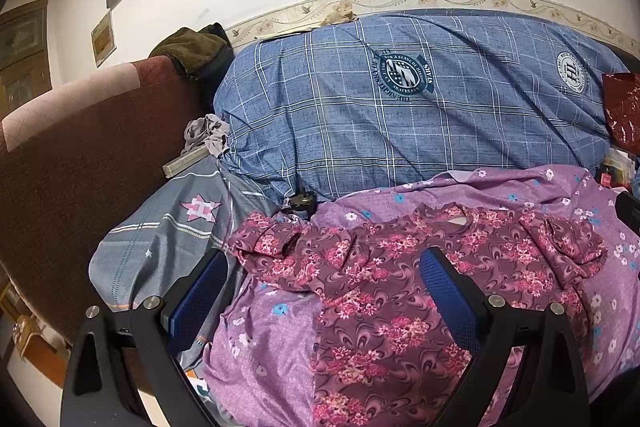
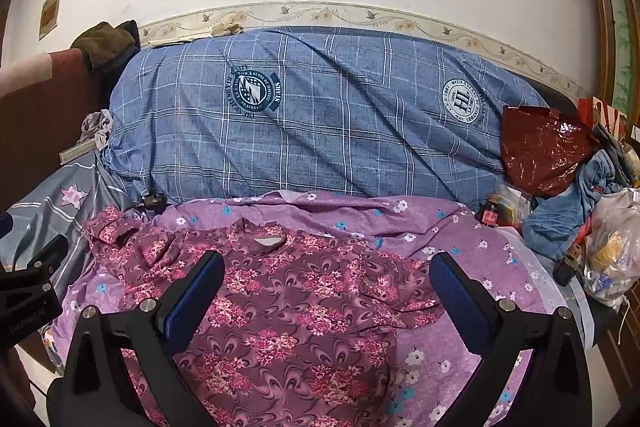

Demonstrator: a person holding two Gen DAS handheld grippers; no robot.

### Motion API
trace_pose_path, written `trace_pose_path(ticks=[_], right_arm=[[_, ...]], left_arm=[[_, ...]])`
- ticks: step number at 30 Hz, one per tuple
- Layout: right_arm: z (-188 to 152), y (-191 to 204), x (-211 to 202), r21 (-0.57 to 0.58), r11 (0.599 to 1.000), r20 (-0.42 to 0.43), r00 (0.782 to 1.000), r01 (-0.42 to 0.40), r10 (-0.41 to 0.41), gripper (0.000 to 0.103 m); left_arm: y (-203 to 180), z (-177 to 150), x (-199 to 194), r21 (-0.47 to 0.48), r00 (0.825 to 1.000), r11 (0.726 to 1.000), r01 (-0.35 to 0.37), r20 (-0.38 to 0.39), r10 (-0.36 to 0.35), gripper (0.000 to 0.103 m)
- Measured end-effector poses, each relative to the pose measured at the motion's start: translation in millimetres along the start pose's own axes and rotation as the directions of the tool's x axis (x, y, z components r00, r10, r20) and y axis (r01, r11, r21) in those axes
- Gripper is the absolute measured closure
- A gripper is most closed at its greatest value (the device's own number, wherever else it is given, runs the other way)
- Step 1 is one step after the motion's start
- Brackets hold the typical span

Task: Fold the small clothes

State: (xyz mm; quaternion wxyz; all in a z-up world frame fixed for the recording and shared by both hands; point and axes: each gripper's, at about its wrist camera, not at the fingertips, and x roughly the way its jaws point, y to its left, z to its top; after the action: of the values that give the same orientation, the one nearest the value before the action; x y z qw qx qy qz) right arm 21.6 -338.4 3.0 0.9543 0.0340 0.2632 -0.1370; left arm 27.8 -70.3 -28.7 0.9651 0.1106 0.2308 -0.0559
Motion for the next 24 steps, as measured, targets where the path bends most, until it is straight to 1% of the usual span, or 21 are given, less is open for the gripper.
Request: trace_pose_path(ticks=[8, 24], right_arm=[[1.7, 4.4, -5.1, -0.009, 1.000, 0.012, 1.000, -0.007, 0.008, 0.000], [6.3, 8.2, -20.2, -0.013, 1.000, 0.046, 0.999, -0.018, 0.019, 0.000]], left_arm=[[2.9, -1.9, -2.7, -0.005, 1.000, 1.000, -0.003, -0.001, 0.003, 0.005], [9.9, -2.2, -19.6, -0.012, 1.000, 1.000, -0.006, 0.022, 0.006, 0.005]])
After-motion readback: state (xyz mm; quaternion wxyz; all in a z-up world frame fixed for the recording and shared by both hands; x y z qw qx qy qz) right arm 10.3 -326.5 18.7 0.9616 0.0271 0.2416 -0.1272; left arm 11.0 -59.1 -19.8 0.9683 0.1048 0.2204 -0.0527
